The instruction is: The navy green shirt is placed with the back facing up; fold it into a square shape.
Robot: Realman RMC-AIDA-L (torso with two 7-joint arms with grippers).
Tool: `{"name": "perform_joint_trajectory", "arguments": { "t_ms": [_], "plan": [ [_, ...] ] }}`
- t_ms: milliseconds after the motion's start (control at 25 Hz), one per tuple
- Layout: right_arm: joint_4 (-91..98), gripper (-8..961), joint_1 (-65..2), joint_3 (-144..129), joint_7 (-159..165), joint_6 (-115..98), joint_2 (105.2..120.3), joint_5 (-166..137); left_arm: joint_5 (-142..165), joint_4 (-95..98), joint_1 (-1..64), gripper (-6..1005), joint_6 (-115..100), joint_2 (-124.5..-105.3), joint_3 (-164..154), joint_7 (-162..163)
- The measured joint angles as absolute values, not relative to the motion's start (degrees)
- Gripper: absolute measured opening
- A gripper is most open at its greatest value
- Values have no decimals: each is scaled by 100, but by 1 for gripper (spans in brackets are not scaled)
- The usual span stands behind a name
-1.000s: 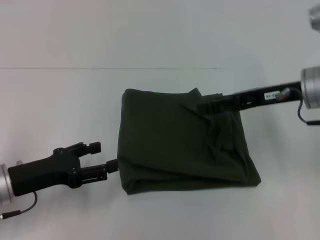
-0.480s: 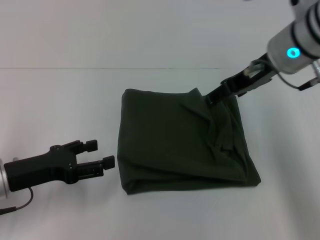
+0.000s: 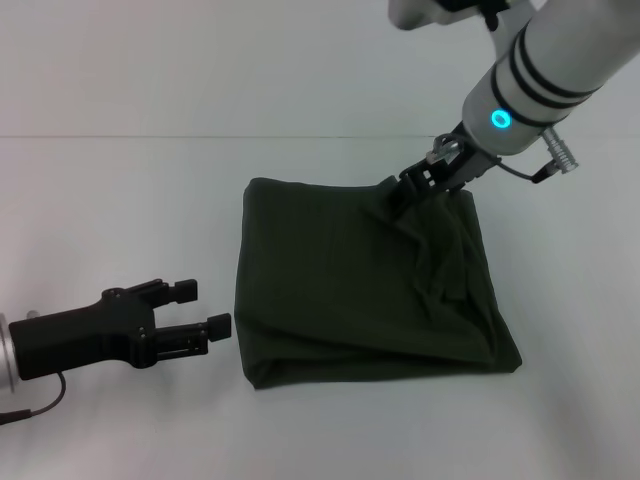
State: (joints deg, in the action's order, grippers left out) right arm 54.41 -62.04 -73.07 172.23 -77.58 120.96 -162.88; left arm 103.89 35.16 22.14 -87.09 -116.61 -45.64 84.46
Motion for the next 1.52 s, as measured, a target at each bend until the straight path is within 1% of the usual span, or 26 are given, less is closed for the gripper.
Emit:
{"name": "perform_joint_trajectory", "arguments": {
  "t_ms": [200, 440, 720, 1520],
  "plan": [
    [4875, 913, -6303, -7542, 17232, -7191, 12076, -16296, 10389, 3516, 2214, 903, -8718, -11654, -4536, 8446],
    [4705, 912, -6290, -7731, 17233, -6808, 12059, -16312, 10389, 3516, 2202, 903, -8735, -11653, -4526, 8503],
    [4329, 912, -6270, -8076, 17231, -6284, 12079, -16281, 10389, 3515, 2186, 903, -8787, -11659, -4526, 8517],
    [4016, 911, -6205, -8447, 17217, -5891, 12091, -16274, 10376, 3515, 2180, 903, -8789, -11689, -4526, 8517]
  ]
}}
